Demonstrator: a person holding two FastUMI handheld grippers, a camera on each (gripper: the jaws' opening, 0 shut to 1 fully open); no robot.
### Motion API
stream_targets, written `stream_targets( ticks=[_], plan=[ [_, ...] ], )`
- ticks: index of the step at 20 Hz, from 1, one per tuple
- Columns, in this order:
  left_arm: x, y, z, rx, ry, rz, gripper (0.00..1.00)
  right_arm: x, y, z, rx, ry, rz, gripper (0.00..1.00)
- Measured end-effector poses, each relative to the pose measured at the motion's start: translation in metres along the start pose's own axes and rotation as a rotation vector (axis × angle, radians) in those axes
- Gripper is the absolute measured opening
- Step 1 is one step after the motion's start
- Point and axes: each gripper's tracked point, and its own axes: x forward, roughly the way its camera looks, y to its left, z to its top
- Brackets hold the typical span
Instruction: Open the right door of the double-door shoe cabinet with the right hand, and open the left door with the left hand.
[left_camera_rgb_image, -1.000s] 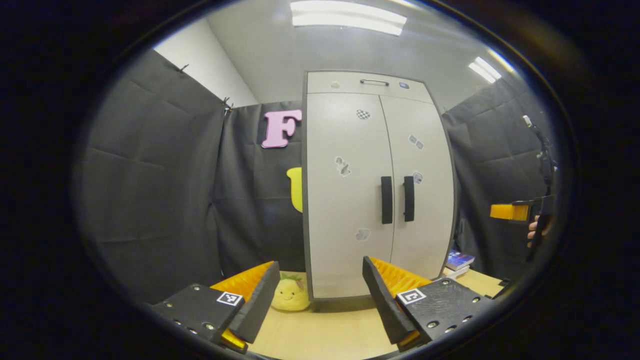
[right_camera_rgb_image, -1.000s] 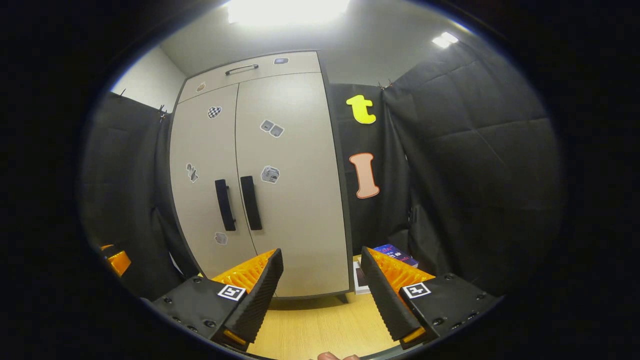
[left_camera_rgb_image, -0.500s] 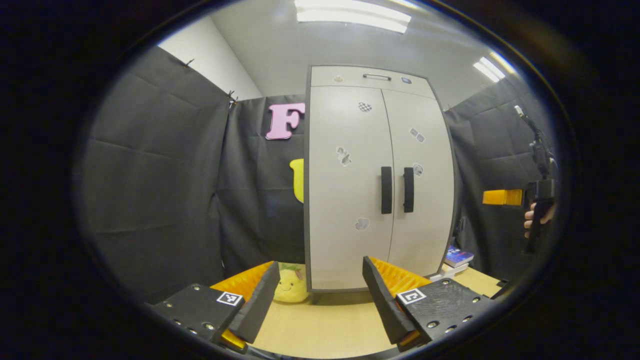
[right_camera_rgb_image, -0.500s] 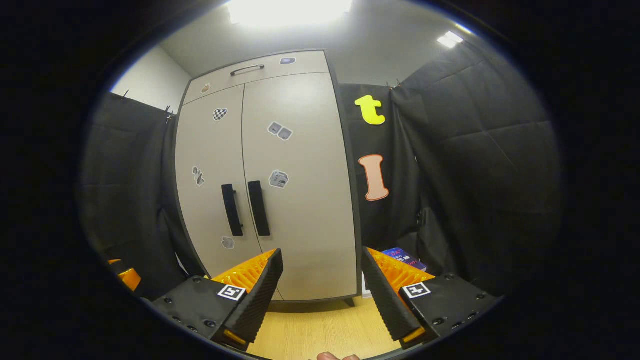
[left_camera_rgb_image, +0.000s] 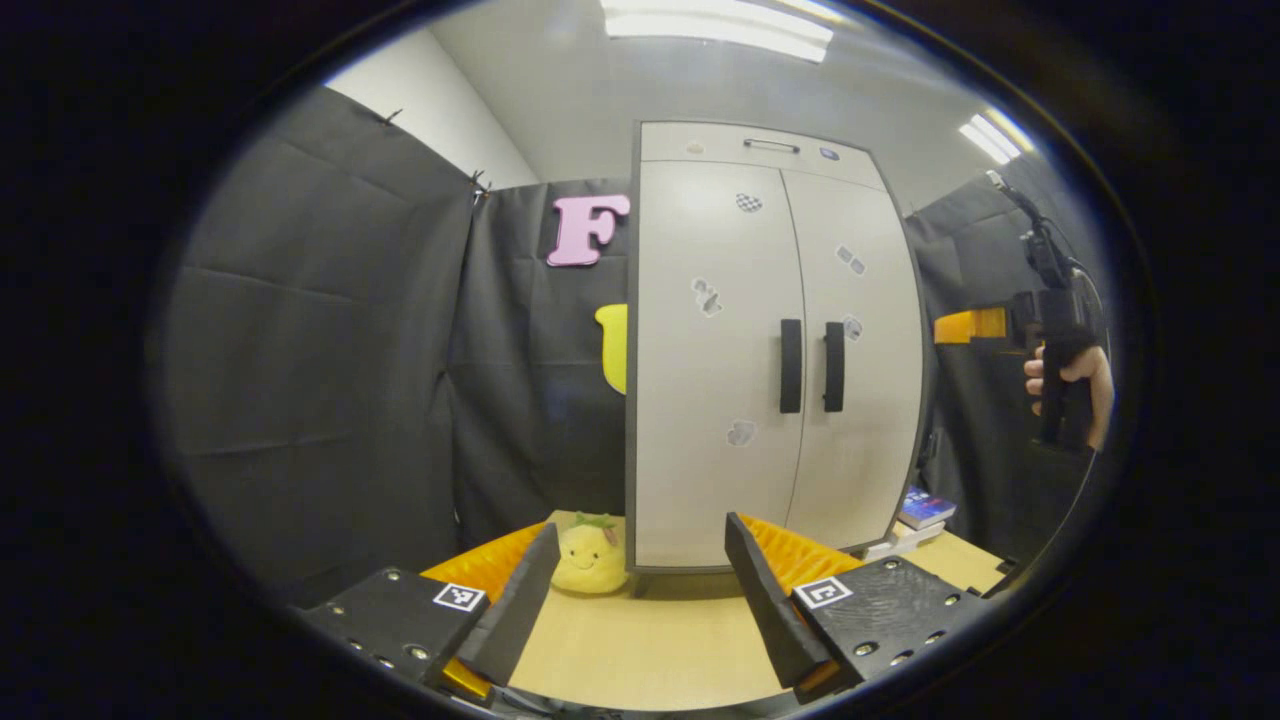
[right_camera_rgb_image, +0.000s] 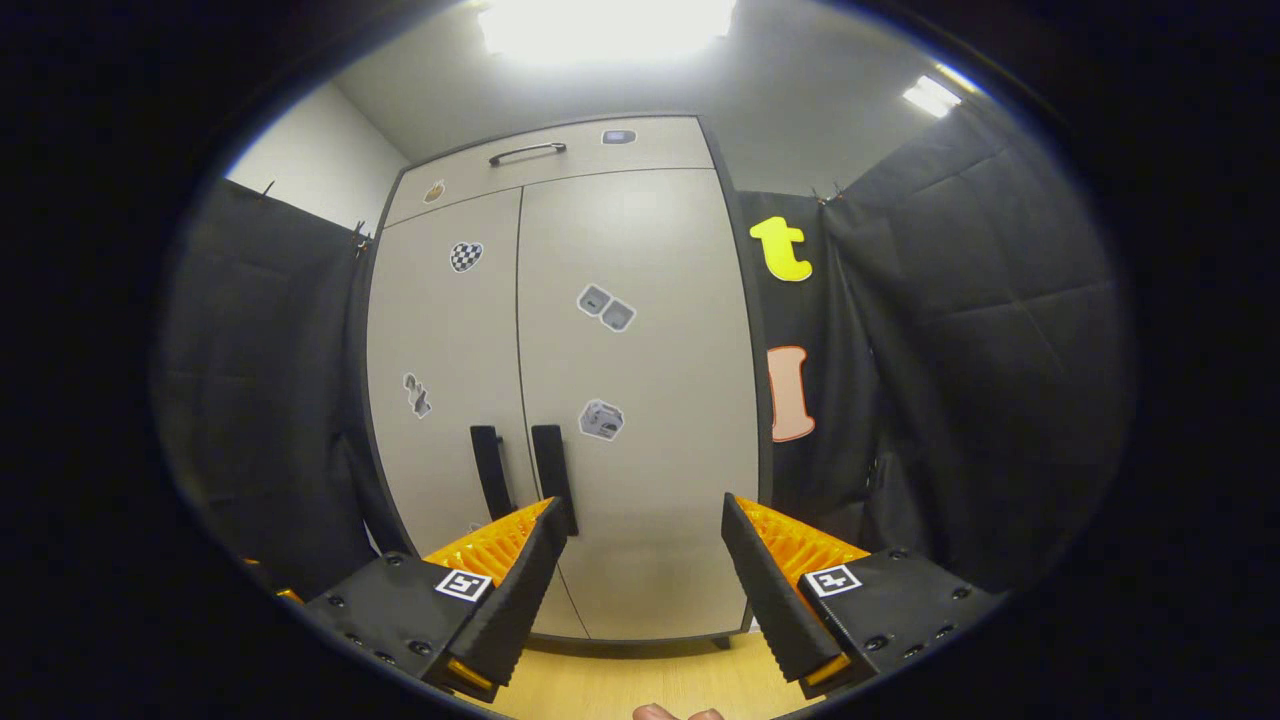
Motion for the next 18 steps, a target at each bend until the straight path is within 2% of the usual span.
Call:
stream_targets(
  ticks=[2, 3, 9, 12, 15, 18],
  plan=[
    [0.000, 0.006, -0.003, -0.006, 0.006, 0.022, 0.96, 0.014, 0.006, 0.011, -0.028, -0.021, 0.000, 0.92],
    [0.001, 0.013, -0.006, 0.001, 0.012, 0.035, 0.96, 0.024, 0.009, 0.015, -0.042, -0.028, 0.001, 0.98],
    [-0.002, 0.059, -0.016, 0.031, 0.042, 0.110, 0.96, 0.070, 0.042, 0.027, -0.062, -0.030, 0.051, 0.98],
    [0.004, 0.069, -0.021, 0.018, 0.054, 0.129, 0.96, 0.091, 0.052, 0.014, -0.041, 0.026, 0.051, 0.98],
    [0.007, 0.070, -0.027, 0.025, 0.064, 0.123, 0.96, 0.110, 0.059, 0.009, -0.008, 0.049, 0.043, 0.98],
    [0.020, 0.065, -0.034, 0.035, 0.080, 0.098, 0.96, 0.124, 0.067, 0.005, -0.029, 0.052, 0.038, 0.98]
  ],
)
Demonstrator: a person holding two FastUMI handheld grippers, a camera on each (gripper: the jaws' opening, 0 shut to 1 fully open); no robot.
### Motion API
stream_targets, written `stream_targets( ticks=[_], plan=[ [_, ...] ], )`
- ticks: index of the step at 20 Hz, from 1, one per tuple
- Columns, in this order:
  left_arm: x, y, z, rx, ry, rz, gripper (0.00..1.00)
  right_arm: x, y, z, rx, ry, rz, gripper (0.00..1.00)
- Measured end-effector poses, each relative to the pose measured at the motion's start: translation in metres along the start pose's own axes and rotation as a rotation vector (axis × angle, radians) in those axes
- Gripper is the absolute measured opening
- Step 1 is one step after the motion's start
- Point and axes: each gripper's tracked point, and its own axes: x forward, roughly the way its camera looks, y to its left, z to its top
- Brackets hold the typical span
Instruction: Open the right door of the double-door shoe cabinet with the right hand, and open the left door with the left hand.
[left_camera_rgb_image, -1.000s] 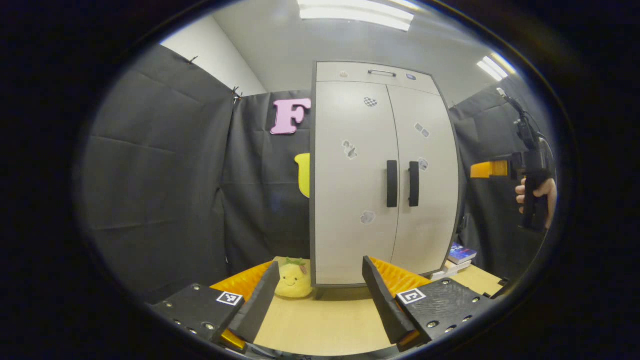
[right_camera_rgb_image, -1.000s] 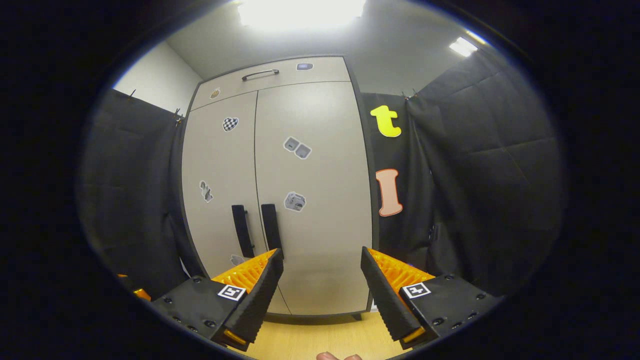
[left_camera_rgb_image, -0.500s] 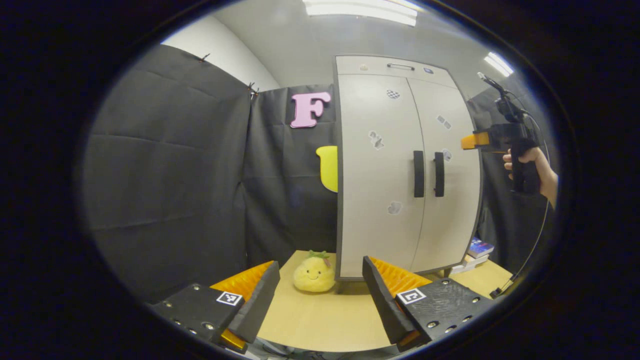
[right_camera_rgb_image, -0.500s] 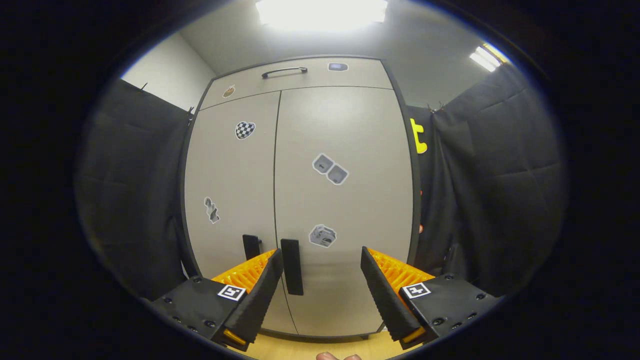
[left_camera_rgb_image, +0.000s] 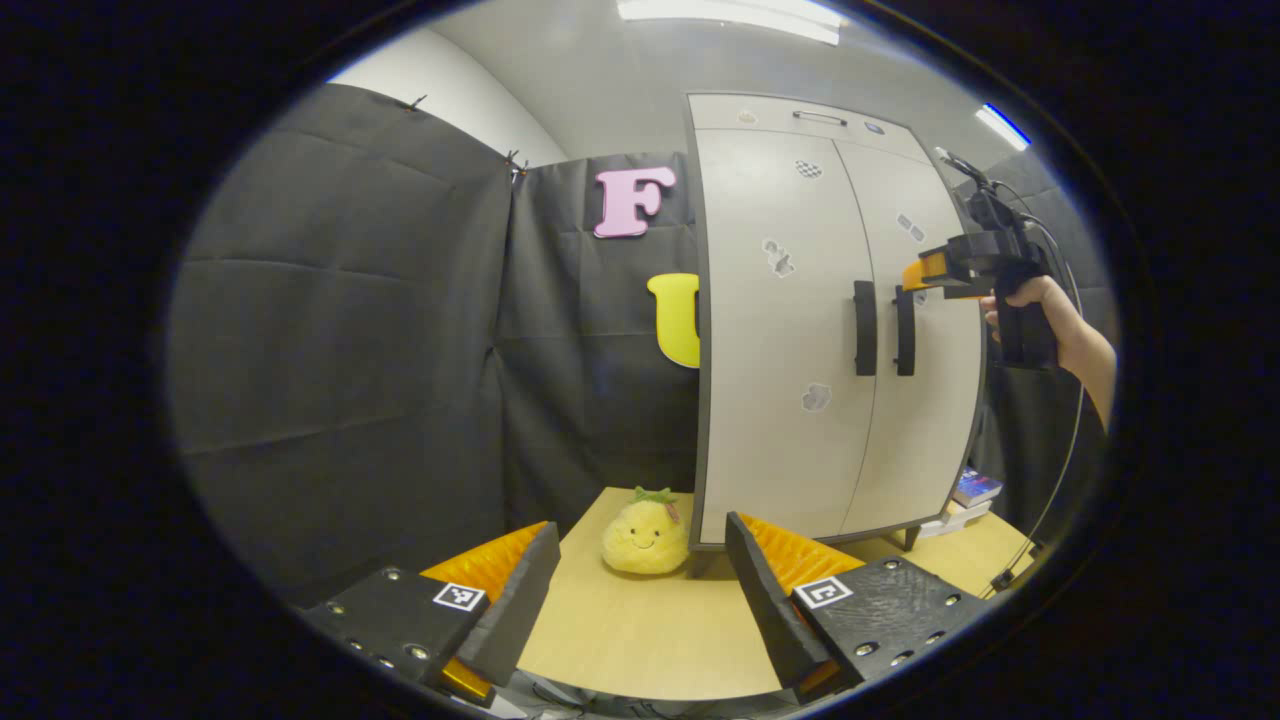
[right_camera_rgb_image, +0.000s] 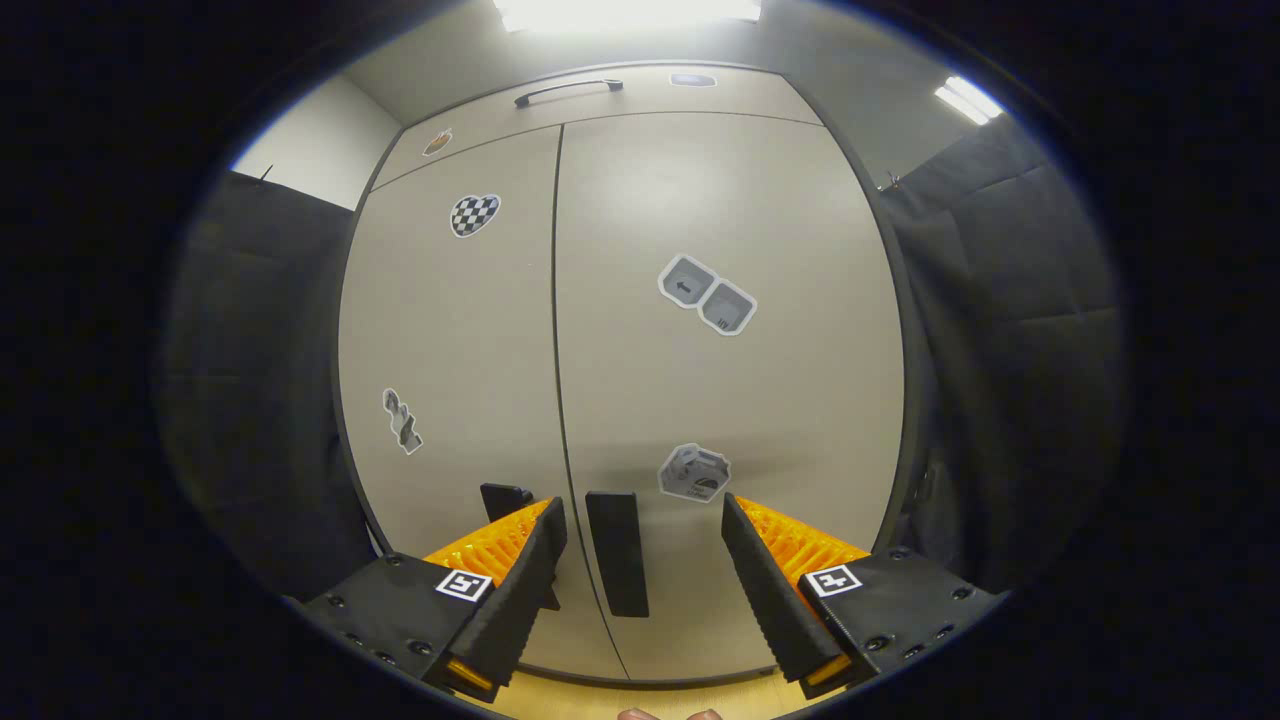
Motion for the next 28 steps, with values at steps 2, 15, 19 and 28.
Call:
stream_targets(
  ticks=[2, 15, 19, 28],
  plan=[
    [0.007, -0.004, 0.001, -0.001, -0.001, -0.016, 0.96, 0.009, 0.005, -0.006, -0.022, 0.013, 0.000, 0.98],
    [0.012, 0.006, 0.002, -0.056, -0.027, -0.014, 0.96, 0.047, 0.012, -0.041, -0.040, 0.109, -0.026, 0.36],
    [0.005, 0.007, 0.007, -0.023, -0.043, -0.006, 0.96, 0.047, 0.011, -0.041, -0.031, 0.088, -0.029, 0.33],
    [-0.022, -0.010, 0.030, 0.013, -0.111, -0.031, 0.96, 0.041, 0.011, -0.043, -0.003, 0.072, 0.036, 0.09]
  ],
)
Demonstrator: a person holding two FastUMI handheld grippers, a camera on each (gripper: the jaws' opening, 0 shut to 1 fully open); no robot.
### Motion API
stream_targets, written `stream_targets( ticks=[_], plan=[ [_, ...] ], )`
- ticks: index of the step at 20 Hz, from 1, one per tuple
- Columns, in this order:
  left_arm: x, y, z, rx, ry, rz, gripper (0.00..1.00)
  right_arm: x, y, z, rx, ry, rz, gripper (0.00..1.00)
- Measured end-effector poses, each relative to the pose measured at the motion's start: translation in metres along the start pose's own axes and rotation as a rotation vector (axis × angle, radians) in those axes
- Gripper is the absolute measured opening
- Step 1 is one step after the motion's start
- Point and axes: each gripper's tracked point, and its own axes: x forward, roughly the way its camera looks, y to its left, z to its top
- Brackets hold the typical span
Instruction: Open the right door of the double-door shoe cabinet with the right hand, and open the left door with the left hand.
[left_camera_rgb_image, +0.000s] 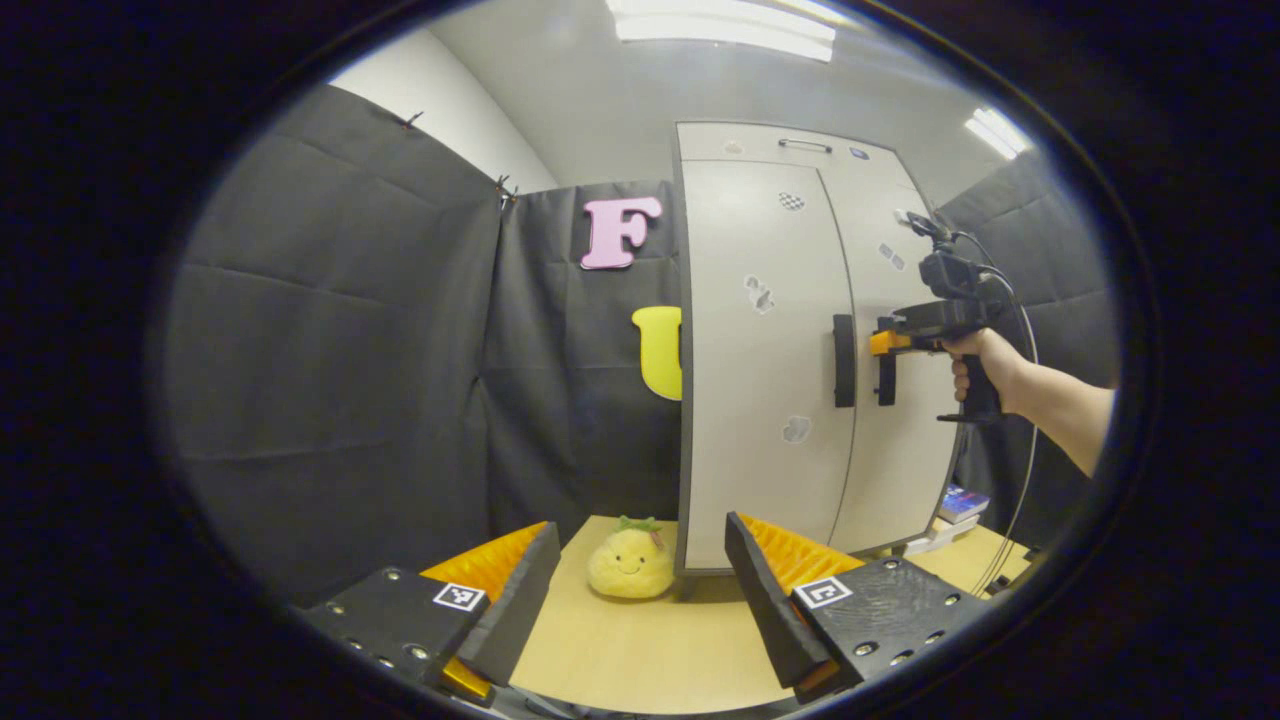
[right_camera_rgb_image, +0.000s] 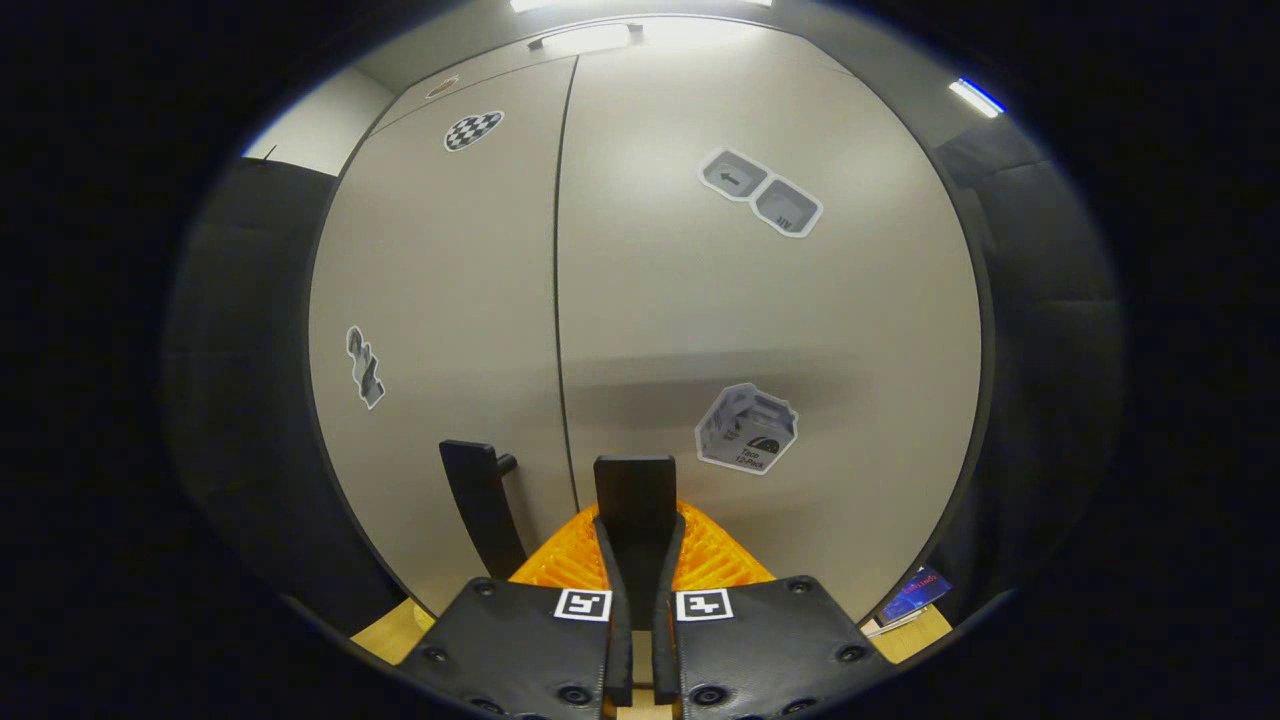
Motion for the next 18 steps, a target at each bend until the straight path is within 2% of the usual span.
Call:
stream_targets(
  ticks=[8, 18],
  plan=[
    [-0.029, -0.015, -0.009, -0.003, 0.036, -0.008, 0.96, -0.032, -0.003, -0.003, 0.019, -0.010, 0.048, 0.10],
    [-0.046, -0.022, 0.004, -0.006, 0.016, -0.008, 0.96, -0.083, -0.021, -0.008, 0.031, -0.006, 0.104, 0.09]
  ],
)
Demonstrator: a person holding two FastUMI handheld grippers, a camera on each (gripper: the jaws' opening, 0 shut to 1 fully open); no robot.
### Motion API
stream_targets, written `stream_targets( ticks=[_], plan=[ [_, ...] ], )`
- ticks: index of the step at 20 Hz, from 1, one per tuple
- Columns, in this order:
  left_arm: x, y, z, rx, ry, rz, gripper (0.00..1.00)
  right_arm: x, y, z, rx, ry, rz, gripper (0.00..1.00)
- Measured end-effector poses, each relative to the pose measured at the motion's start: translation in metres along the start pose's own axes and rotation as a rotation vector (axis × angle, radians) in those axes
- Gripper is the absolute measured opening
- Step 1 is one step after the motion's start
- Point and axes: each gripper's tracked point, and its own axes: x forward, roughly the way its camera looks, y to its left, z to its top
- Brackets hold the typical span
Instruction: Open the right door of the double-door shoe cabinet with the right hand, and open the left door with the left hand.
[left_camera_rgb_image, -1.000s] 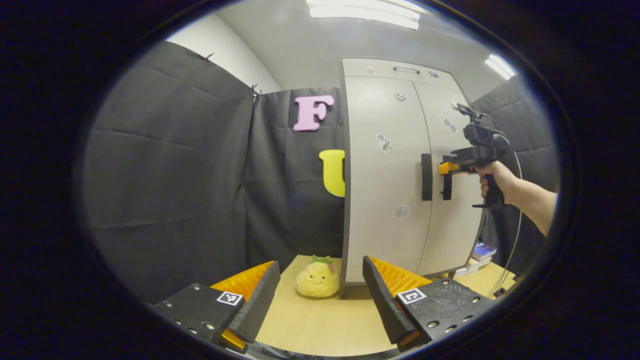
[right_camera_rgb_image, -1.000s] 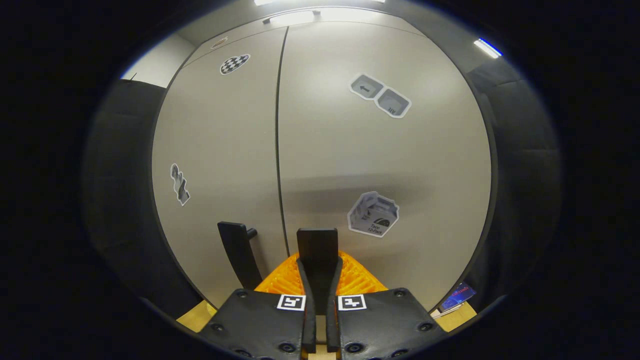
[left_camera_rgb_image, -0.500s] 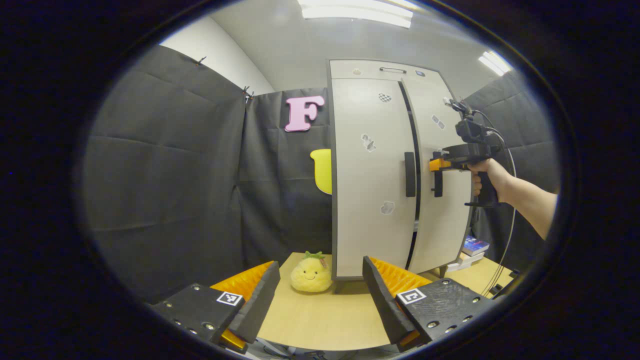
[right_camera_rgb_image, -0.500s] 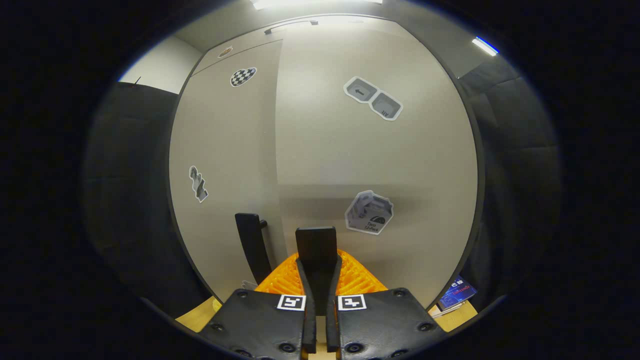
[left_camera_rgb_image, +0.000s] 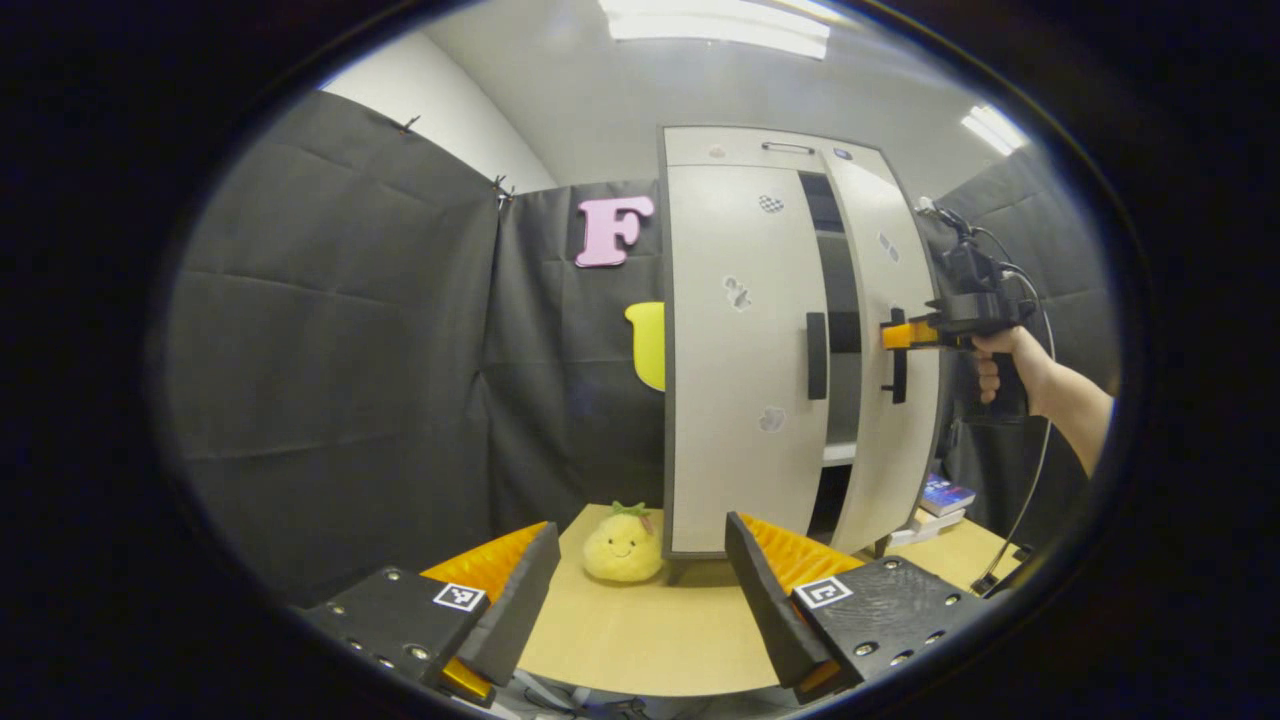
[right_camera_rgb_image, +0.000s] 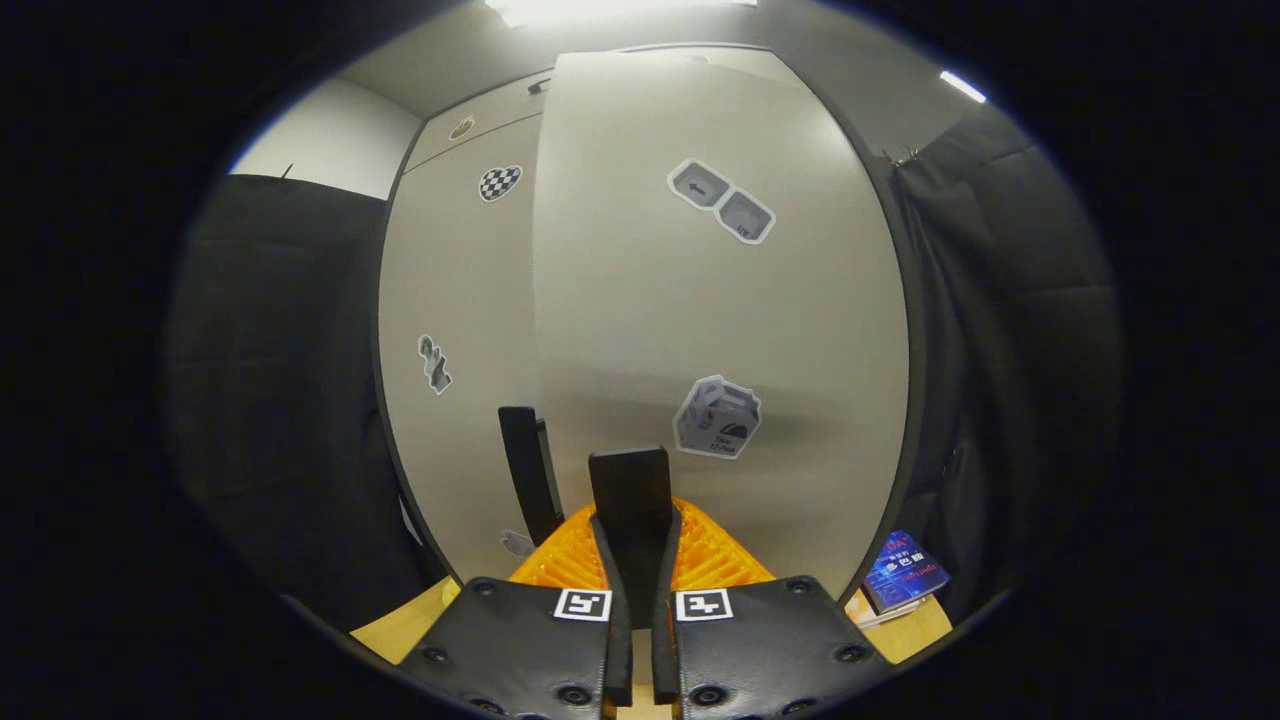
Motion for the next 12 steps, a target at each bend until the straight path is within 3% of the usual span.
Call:
stream_targets(
  ticks=[12],
  plan=[
    [-0.004, -0.018, -0.007, -0.012, 0.019, -0.026, 0.96, -0.038, -0.018, -0.003, -0.002, -0.009, 0.000, 0.09]
  ],
)
